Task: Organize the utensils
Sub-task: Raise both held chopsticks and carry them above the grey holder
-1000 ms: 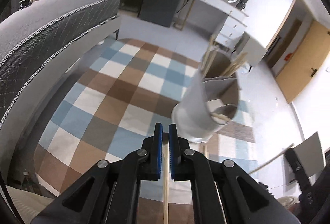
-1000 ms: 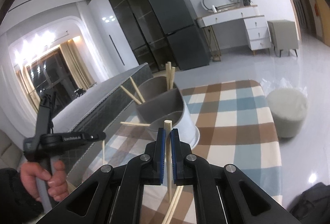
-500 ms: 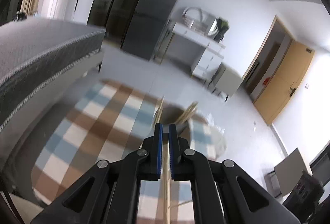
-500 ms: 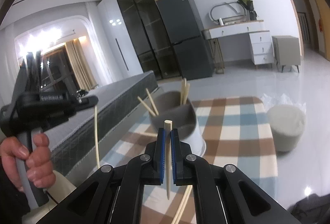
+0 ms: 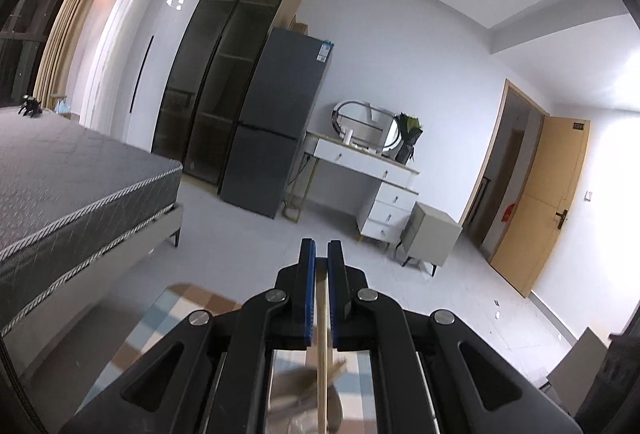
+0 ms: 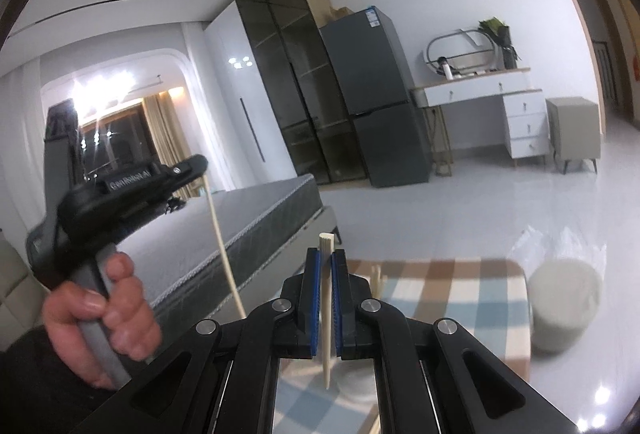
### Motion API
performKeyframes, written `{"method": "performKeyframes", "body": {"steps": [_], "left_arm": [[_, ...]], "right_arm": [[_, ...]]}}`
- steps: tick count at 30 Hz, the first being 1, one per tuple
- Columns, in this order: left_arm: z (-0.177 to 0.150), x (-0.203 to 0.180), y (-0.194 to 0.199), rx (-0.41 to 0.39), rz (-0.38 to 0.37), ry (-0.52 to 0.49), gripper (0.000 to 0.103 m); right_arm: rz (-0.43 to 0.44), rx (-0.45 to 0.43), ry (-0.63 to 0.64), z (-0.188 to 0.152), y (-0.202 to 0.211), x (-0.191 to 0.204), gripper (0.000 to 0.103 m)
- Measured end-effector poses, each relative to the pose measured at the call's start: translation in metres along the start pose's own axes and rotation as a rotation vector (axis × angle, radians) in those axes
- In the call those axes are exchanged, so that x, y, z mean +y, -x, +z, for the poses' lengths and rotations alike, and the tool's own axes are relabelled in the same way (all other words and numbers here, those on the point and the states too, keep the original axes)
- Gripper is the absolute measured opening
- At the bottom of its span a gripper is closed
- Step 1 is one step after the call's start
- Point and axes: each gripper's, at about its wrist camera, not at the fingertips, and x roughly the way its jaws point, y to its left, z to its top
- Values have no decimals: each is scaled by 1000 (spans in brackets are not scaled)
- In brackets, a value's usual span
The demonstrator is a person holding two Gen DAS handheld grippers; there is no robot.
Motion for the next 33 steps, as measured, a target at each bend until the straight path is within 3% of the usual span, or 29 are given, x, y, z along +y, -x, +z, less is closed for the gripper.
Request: {"method": "performKeyframes", "body": {"steps": [4,13,19,33], "left_arm": [[1,6,-26,-20,7,-11,1],[-15,17,-63,-29,8,-62,1],[-30,17,-70,-25,22,-73,1],[-46,-8,-58,-38,21,-244,1]], "right_arm": [[8,6,5,24,-27,-7,5],[21,2,23,42,-77,-15,5],[12,41,41,34,-103,-16,5],[-8,131,-24,5,-116,-32,5]]}}
